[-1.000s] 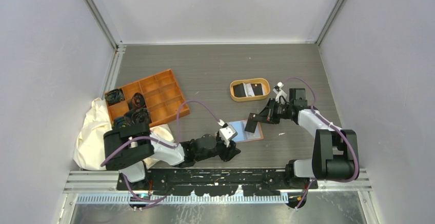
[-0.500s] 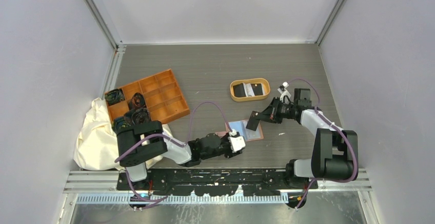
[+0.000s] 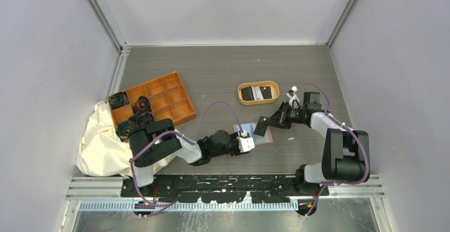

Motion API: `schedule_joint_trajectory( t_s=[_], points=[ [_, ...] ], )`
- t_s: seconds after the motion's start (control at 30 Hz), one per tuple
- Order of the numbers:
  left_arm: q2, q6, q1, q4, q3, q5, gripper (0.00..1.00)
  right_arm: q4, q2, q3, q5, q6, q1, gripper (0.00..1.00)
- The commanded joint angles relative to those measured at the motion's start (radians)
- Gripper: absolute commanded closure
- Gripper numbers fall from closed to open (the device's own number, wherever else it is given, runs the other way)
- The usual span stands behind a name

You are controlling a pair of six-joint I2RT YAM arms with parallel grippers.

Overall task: Put the credit cards into the card holder
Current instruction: Insert the credit card into the card holder.

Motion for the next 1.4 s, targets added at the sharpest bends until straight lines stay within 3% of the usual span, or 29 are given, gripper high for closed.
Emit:
schedule_joint_trajectory(
  t_s=[0.0,0.27,0.53,0.7,0.83,0.93,1.03,1.17,1.37],
  points=[
    [0.048,-0.012,0.027,0.023,0.021,-0.021,0.56,-0.004,0.005,0.040,-0.021,-0.017,-0.003,0.99],
    [0.082,-0.114,0.092,0.037,0.050,-0.019,0.58,-0.006,0.033,0.068,0.072,-0.044,-0.003,0.99],
    [0.014,-0.328,0.154,0.312,-0.070,0.108,0.52,0.018,0.100,0.100,0.117,-0.045,0.041,0.99],
    [-0.125,-0.544,0.162,0.380,-0.143,0.133,0.47,0.212,0.054,0.019,0.153,0.100,0.054,0.99],
    [-0.197,-0.716,0.208,0.225,-0.147,0.137,0.42,0.357,-0.005,-0.059,0.199,0.180,0.054,0.99],
    [-0.232,-0.880,0.298,0.068,-0.120,0.175,0.37,0.366,-0.005,-0.069,0.215,0.185,0.054,0.99],
    [-0.244,-1.038,0.358,-0.087,-0.082,0.205,0.40,0.397,0.013,-0.078,0.201,0.207,0.054,0.99],
    [-0.215,-1.101,0.362,-0.247,-0.022,0.181,0.47,0.409,0.039,-0.080,0.195,0.207,0.054,0.99],
    [-0.200,-1.096,0.361,-0.468,0.052,0.114,0.47,0.406,0.054,-0.081,0.198,0.195,0.057,0.99]
  ],
)
